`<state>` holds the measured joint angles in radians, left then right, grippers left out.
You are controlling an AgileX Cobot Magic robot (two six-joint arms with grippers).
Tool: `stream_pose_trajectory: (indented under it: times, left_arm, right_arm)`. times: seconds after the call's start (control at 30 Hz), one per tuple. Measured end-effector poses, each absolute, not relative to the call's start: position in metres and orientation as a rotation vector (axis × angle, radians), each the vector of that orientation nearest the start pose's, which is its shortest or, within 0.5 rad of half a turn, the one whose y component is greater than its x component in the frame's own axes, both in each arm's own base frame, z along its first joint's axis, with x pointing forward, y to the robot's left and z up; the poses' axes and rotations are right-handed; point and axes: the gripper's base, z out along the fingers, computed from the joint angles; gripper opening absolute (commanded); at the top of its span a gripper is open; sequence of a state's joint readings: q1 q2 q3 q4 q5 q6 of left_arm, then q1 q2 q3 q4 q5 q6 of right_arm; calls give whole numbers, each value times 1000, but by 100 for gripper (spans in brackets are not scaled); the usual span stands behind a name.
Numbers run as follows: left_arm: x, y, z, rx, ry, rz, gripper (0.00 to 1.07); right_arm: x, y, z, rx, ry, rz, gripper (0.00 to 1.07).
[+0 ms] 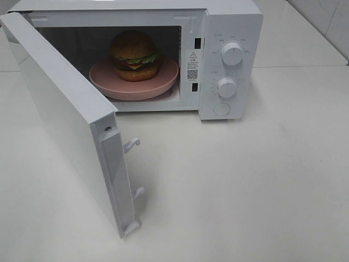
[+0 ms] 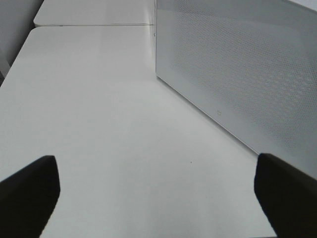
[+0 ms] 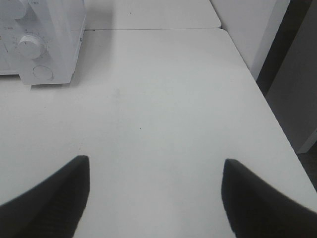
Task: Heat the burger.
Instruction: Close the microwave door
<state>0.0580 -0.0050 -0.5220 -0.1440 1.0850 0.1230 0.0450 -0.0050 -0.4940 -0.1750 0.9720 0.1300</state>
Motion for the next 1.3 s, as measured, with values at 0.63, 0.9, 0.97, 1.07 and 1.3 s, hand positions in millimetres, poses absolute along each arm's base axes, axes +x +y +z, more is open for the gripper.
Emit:
stream_pose_trajectory:
  times: [0.63, 0.9, 0.97, 1.07, 1.3]
  left_arm:
    - [-9, -12, 282, 77, 2032, -58, 100]
    - [-9, -12, 282, 77, 2032, -58, 100]
    - [-9, -12, 282, 77, 2032, -58, 100]
    - [-9, -12, 282, 77, 2032, -58, 100]
    - [-9, -12, 285, 72, 2012, -66, 100]
  right_arm:
    - [-2, -13, 284, 81, 1945, -91, 72]
    - [-2, -13, 284, 81, 1944, -90, 72]
    - [-2, -13, 284, 81, 1944, -90, 72]
    - [-2, -13, 284, 81, 1944, -90, 72]
    - [-2, -13, 284, 81, 1944, -90, 72]
